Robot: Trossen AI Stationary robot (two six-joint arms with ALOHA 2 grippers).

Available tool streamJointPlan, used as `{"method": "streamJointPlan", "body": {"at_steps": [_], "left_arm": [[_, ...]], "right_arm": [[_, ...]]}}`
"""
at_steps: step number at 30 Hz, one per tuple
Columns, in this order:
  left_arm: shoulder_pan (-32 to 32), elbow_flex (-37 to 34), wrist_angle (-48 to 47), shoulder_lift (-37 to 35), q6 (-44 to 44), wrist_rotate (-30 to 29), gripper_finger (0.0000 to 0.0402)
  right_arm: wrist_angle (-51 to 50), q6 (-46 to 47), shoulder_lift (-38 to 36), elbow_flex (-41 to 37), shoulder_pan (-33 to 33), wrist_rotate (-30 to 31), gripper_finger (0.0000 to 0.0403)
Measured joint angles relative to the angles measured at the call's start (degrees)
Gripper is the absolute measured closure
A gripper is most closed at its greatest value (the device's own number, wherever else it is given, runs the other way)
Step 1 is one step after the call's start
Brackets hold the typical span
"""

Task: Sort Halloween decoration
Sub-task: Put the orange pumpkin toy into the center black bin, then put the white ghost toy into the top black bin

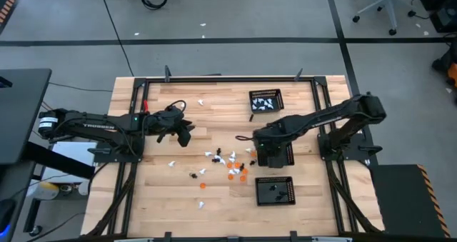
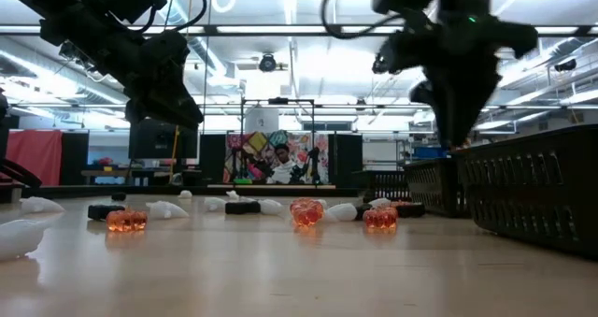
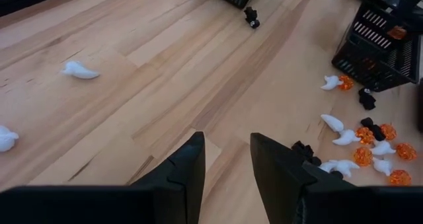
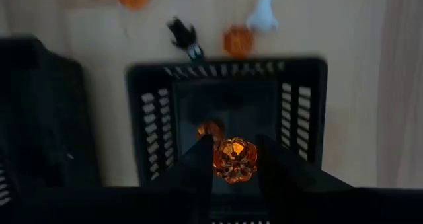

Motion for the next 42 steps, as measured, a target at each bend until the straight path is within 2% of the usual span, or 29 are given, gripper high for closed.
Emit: {"method": "streamJointPlan", "body": {"at_steps": [6, 12, 17, 32, 38, 42], "left_arm": [[0.0, 0.0, 0.2, 0.0, -1.0, -0.9, 0.0271], [0.0, 0.0, 0.2, 0.0, -2.9, -1.4, 0.0271], [0.0, 0.0, 0.2, 0.0, -3.3, -1.4, 0.0271], [0.0, 0.0, -0.2, 0.0, -3.6, -1.4, 0.0271], [0.0, 0.0, -0.2, 0.0, -3.7, -1.4, 0.0271], [0.0, 0.0, -0.2, 0.0, -4.5, -1.4, 0.0271]], "right_arm": [[7.7, 0.0, -2.0, -8.3, 0.0, -1.2, 0.0298], [13.4, -0.6, -1.8, -12.2, -0.3, 0.4, 0.0297], [14.3, -0.3, -1.8, -14.2, -1.0, -0.9, 0.0289], [12.4, 2.9, -1.8, -13.7, -1.0, -5.9, 0.0235], [3.2, 0.5, -1.8, -7.2, -1.0, -5.2, 0.0237], [2.9, 0.2, -1.8, -2.5, -1.1, -4.1, 0.0238]]}}
